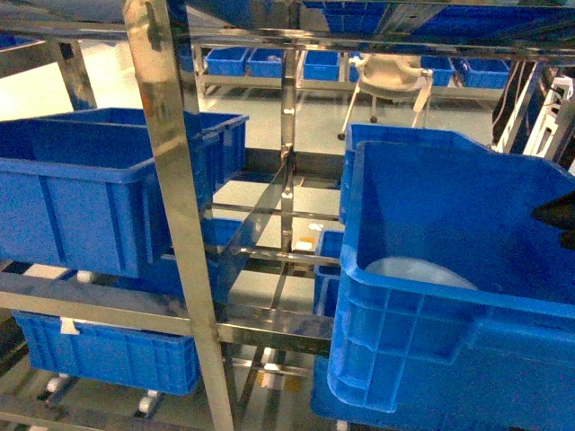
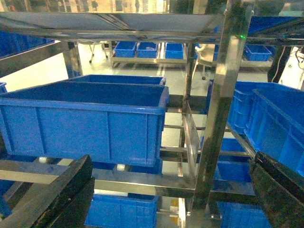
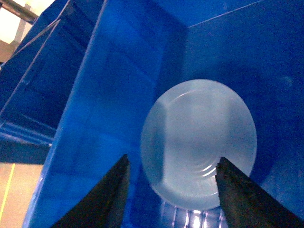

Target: Place blue tray on left shelf second layer neatly

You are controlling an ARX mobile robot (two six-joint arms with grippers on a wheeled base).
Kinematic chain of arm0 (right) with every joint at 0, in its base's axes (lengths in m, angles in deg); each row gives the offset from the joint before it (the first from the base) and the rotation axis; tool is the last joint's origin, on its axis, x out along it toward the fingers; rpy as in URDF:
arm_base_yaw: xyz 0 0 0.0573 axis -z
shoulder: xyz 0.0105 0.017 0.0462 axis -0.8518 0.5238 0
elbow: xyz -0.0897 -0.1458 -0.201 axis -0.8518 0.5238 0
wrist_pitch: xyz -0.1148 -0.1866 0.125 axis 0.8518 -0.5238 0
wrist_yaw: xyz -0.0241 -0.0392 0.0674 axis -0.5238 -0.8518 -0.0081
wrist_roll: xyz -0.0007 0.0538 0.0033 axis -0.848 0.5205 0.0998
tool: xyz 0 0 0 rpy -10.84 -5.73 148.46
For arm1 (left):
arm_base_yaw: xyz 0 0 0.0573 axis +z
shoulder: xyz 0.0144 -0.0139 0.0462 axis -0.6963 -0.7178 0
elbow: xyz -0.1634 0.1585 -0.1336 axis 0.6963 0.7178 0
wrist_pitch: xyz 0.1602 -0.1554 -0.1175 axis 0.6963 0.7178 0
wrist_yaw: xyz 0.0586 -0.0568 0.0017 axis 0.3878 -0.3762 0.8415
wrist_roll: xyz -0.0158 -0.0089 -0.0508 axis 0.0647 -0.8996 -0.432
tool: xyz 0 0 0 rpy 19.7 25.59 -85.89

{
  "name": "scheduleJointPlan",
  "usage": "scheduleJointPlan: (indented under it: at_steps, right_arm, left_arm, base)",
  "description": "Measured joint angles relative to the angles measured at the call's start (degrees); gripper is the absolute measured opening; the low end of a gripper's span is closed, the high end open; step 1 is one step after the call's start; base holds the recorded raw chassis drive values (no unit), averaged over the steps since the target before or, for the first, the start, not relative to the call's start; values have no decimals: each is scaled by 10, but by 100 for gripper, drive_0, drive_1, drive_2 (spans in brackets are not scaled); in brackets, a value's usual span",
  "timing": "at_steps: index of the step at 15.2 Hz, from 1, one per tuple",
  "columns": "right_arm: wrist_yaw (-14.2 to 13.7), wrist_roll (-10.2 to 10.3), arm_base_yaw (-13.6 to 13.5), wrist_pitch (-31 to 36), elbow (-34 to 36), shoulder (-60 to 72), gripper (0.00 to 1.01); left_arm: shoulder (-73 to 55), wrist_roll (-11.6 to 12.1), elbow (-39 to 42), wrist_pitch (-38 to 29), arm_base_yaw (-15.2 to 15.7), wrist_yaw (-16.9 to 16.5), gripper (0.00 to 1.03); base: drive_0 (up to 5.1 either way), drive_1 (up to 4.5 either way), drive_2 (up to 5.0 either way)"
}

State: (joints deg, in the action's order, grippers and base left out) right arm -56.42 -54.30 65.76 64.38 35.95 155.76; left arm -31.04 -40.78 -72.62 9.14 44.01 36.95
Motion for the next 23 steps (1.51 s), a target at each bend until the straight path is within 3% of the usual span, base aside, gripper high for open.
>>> scheduleJointPlan:
  at_steps: [2, 3, 4, 5, 6, 7, 8, 9, 11, 14, 16, 17, 18, 20, 23]
  right_arm:
    - [5, 8, -31, -3, 89, -117, 74]
    - [-10, 8, -62, -26, 141, -199, 87]
    - [-53, 2, -104, -64, 195, -293, 99]
    - [-117, -17, -158, -116, 242, -402, 98]
    - [-145, -33, -194, -133, 265, -488, 98]
    - [-227, -75, -210, 0, 289, -513, 92]
    - [-319, -132, -209, 112, 330, -526, 81]
    - [-381, -191, -193, 183, 392, -541, 66]
    - [-374, -234, -165, 195, 421, -594, 41]
    - [-347, -247, -140, 163, 453, -650, 1]
    - [-334, -250, -126, 142, 464, -690, 2]
    - [-289, -250, -91, 124, 473, -713, 2]
    - [-285, -250, -70, 108, 479, -733, 2]
    - [-280, -250, -71, 110, 495, -767, 2]
    - [-280, -250, -71, 54, 502, -827, 2]
  left_arm:
    - [0, 0, 0, 0, 0, 0, 98]
    - [0, 0, 0, 0, 0, 0, 98]
    - [0, 0, 0, 0, 0, 0, 98]
    - [0, 0, 0, 0, 0, 0, 98]
    - [0, 0, 0, 0, 0, 0, 98]
    - [0, 0, 0, -1, 0, 0, 98]
    - [0, 0, 0, -1, 0, 0, 98]
    - [0, 0, 0, 0, 0, 1, 98]
    - [0, 0, 0, 0, 0, 0, 98]
    - [0, 0, 0, 0, 0, 0, 98]
    - [0, 0, 0, 0, 0, 0, 98]
    - [0, 0, 0, 0, 0, 0, 98]
    - [0, 0, 0, 0, 0, 1, 98]
    - [0, 0, 0, 0, 0, 0, 98]
    - [0, 0, 0, 0, 0, 0, 98]
  base:
    - [0, 0, 0]
    - [0, 0, 0]
    - [0, 0, 0]
    - [0, 0, 0]
    - [0, 0, 0]
    - [0, 0, 0]
    - [0, 0, 0]
    - [0, 0, 0]
    - [0, 0, 0]
    - [0, 0, 0]
    - [0, 0, 0]
    - [0, 0, 0]
    - [0, 0, 0]
    - [0, 0, 0]
    - [0, 0, 0]
